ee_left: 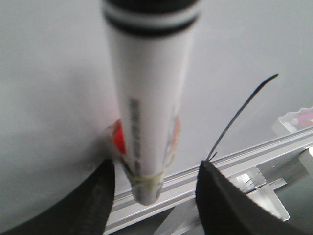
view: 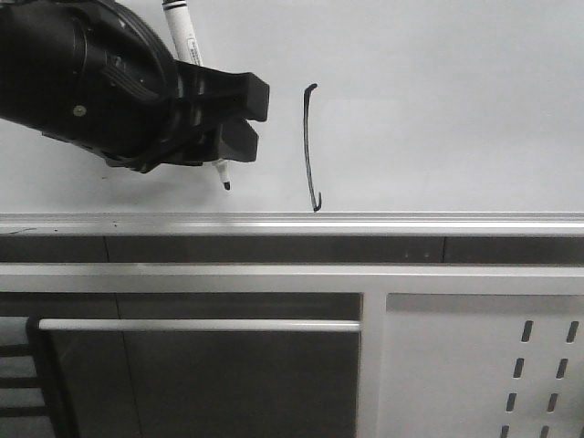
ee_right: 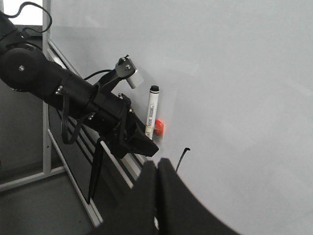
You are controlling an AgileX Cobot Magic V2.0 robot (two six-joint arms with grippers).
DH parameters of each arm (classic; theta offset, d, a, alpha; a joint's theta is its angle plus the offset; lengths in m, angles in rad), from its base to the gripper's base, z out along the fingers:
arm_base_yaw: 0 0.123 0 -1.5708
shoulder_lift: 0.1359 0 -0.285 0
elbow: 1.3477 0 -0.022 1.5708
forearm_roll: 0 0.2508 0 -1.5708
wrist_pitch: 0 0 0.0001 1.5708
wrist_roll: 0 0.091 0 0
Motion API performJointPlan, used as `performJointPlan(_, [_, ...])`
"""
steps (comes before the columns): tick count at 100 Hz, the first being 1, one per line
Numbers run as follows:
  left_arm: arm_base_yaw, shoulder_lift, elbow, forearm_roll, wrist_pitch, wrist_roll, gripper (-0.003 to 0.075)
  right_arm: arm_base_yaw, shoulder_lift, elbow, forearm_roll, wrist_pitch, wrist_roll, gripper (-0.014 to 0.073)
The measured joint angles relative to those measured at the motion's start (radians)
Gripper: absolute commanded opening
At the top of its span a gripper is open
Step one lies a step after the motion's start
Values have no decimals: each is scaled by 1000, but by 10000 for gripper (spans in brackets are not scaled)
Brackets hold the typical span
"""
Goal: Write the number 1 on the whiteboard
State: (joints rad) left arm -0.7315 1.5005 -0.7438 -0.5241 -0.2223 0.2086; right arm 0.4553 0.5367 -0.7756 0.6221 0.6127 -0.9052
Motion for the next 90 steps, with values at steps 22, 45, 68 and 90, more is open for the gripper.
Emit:
performJointPlan(22, [5,-64,0,0,33,0,458,0,0,0,0,0,0,-70])
performJointPlan(45, [11,-204,46,0,56,0,443,0,-2,0,0,8,0,-70])
performJointPlan(68, [11,-479,139,0,176,0,223,0,-91,10,-45,76,3,-70])
performJointPlan(90, [11,-879,255,29,200,0,-18,0,-259,105,-167,65,117,-70])
